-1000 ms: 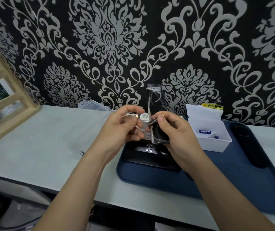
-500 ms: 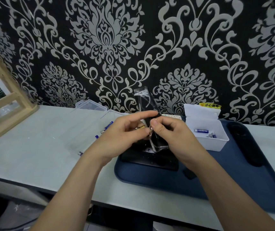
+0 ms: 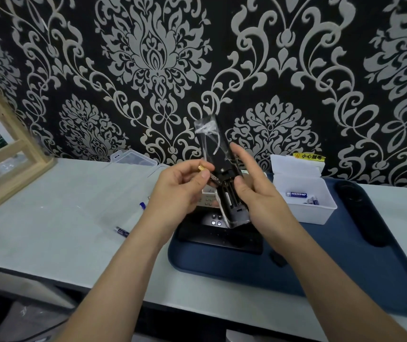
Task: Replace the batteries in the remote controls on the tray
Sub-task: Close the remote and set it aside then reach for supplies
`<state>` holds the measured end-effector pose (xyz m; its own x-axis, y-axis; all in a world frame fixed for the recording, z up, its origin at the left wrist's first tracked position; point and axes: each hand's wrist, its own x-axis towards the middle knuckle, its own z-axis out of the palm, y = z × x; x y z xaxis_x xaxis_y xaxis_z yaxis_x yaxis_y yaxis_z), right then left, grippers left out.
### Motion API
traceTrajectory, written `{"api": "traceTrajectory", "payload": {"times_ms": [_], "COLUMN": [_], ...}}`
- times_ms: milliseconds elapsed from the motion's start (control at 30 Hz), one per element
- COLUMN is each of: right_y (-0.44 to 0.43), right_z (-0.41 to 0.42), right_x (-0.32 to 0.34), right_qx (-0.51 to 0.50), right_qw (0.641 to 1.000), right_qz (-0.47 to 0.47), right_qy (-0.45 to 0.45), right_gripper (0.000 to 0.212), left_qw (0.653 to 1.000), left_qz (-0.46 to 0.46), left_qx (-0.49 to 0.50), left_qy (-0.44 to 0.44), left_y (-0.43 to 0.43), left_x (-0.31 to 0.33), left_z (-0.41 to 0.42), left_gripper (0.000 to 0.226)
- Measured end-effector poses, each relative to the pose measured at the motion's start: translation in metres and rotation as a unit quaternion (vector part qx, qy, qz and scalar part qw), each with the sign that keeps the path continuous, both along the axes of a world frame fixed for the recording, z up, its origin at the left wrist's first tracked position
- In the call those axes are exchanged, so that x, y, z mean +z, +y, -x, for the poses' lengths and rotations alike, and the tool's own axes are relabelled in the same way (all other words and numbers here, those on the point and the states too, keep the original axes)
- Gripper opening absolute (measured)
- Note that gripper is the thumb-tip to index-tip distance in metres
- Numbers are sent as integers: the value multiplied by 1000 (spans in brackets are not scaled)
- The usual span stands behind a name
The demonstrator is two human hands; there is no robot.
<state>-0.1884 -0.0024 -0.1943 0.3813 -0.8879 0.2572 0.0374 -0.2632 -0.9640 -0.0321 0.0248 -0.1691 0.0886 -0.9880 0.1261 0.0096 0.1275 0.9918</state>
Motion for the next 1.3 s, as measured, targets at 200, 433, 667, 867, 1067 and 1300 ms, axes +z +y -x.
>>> {"api": "traceTrajectory", "payload": {"times_ms": [200, 433, 667, 867, 1067, 1300], "right_y": [3, 0, -4, -4, -4, -2], "right_z": [-5, -9, -12, -14, -12, -17], "right_x": [0, -1, -4, -2, 0, -3], "right_qx": [-36, -69, -126, -118, -120, -105], "right_qw": [999, 994, 979, 961, 952, 959], "right_qz": [17, -21, -68, -122, -135, -124], "right_qy": [6, -82, -142, -218, -247, -231], "right_gripper": [60, 42, 36, 38, 40, 41], "left_qw": [983, 981, 970, 969, 972, 985], "left_qz": [69, 133, 189, 180, 137, 92], "left_qx": [33, 102, 70, 48, 48, 54], "left_qy": [-169, -100, -137, -165, -186, -139], "left_y": [0, 2, 6, 4, 0, 2], "left_x": [-3, -1, -2, -10, -14, -10], "left_z": [6, 7, 17, 27, 28, 27], "left_gripper": [18, 14, 19, 25, 28, 31]}}
